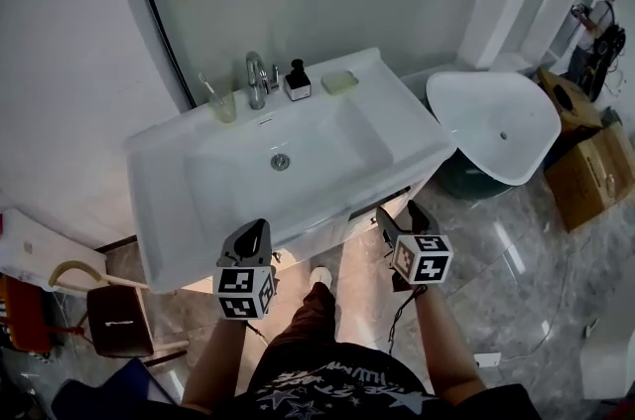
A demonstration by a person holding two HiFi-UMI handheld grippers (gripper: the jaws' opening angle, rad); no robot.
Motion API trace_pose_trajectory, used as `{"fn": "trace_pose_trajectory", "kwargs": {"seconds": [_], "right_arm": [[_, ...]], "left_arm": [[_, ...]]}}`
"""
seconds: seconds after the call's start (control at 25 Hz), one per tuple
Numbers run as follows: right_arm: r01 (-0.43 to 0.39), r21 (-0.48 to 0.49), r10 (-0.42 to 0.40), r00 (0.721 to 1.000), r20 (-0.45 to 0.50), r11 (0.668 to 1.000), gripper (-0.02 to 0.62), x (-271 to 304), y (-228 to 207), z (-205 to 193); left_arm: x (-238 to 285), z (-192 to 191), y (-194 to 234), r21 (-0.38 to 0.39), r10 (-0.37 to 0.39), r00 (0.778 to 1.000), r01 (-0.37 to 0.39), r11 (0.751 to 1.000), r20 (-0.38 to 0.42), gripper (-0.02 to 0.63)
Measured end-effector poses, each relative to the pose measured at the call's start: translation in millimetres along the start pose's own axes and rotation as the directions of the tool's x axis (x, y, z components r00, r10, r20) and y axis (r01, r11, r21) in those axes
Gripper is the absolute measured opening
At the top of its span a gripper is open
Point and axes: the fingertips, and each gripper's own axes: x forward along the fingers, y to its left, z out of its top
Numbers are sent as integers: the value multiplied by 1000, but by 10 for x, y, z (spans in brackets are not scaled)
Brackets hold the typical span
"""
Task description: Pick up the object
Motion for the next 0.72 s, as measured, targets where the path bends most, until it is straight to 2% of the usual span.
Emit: {"fn": "trace_pose_trajectory", "kwargs": {"seconds": [0.44, 0.72], "right_arm": [[-56, -68, 54, 998, -35, 996, 302, 1522, -119, 808], [-89, -114, 80, 993, -86, 989, 302, 2387, -92, 1092]], "left_arm": [[1267, 492, 581, -26, 33, 999, -33, 999, -15, 15], [1800, 640, 1052, -54, 74, 997, -75, 996, -23, 15]]}}
